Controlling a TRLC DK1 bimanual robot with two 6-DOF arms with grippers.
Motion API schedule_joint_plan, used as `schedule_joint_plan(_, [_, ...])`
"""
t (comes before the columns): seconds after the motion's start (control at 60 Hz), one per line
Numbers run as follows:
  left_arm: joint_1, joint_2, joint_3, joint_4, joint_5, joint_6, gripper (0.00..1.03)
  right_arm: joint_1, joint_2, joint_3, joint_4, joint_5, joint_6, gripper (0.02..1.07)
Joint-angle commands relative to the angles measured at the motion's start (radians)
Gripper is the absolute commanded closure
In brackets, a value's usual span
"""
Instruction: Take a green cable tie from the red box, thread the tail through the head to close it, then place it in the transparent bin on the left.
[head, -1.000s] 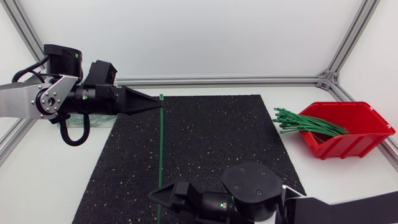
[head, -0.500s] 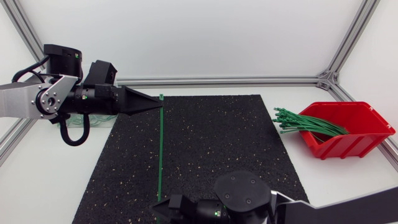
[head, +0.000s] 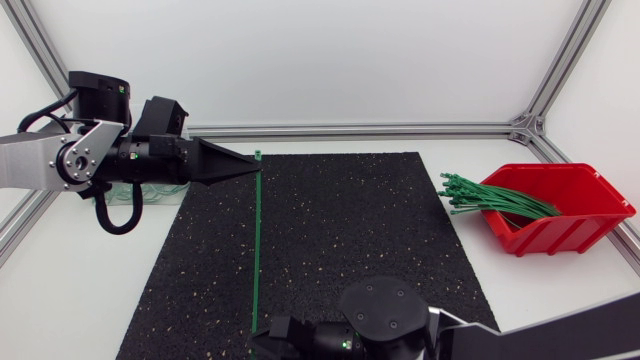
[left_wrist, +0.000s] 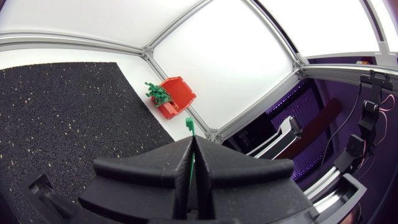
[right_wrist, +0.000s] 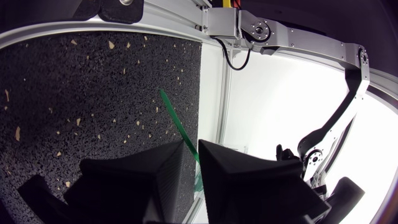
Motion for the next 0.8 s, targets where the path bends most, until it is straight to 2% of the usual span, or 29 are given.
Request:
schedule_joint_plan(0.0, [0.004,0.023,0.005,-0.003,0.022,-0.031,1.0,0.007,0.019,0.014,0.01,0.007,-0.031,0.93])
schedule_joint_plan(0.033, [0.004,0.021,0.005,-0.003,0.022,-0.033,1.0,0.009,0.019,0.014,0.01,0.007,-0.033,1.01])
schedule_joint_plan(0.3, [0.003,-0.011,-0.004,-0.004,0.022,-0.034,1.0,-0.003,-0.03,0.008,0.016,0.003,0.015,1.01])
schedule_joint_plan(0.633, [0.004,-0.117,-0.05,-0.01,0.024,-0.046,1.0,-0.034,-0.224,0.001,0.008,-0.04,0.536,1.01])
schedule_joint_plan(0.783, [-0.002,-0.169,-0.084,-0.006,0.022,-0.052,1.0,-0.036,-0.282,-0.007,-0.004,-0.02,0.665,1.01])
